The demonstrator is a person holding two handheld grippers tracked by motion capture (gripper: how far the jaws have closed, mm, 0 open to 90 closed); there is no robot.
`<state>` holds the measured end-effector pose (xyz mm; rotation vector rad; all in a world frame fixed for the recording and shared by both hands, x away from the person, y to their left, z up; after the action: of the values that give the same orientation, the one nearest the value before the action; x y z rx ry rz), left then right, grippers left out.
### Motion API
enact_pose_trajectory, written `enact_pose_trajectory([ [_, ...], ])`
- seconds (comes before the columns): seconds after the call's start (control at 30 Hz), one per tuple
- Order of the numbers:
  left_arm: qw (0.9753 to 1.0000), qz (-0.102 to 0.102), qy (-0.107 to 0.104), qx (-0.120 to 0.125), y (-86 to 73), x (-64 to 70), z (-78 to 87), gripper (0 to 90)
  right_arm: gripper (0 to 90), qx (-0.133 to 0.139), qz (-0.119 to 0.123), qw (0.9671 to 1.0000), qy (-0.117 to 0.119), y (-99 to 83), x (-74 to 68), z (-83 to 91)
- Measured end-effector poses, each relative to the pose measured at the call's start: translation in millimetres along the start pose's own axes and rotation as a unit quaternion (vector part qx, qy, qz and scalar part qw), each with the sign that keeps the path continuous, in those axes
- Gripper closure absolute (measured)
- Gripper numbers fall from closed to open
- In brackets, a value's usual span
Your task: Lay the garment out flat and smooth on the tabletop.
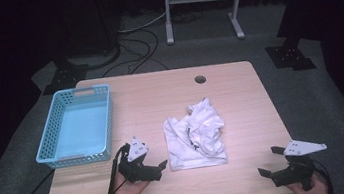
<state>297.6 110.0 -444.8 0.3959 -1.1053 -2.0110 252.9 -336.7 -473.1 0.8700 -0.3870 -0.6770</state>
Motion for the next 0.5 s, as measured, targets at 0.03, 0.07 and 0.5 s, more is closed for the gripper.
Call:
enact_pose_trajectory([
  [0.03, 1.0, 0.0, -0.001, -0.002, -0.5, 0.1, -0.9, 4.5, 4.0, 0.0, 0.001, 1.0, 0.0, 1.3, 0.4, -0.2],
  [0.07, 1.0, -0.004, 0.002, -0.006, -1.3, 0.5, -2.0, 4.5, 4.0, -0.003, 0.002, 1.0, -0.001, 2.1, -0.1, -0.7],
  [0.5, 0.9999, 0.001, -0.007, -0.01, -4.9, -3.1, -7.8, 4.5, 4.1, -0.036, 0.078, 0.9955, 0.039, 71.2, -10.9, -50.2],
])
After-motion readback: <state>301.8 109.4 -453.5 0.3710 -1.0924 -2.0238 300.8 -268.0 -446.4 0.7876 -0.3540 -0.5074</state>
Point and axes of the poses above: each handheld gripper's, and its own axes: z roughly backward along the jaws, y roughly out of its top, x roughly to its right, the point moved 2 cm from there along -z, roughly forward along the jaws, and after that the axes turned 8 degrees about z, right-handed, at the moved point
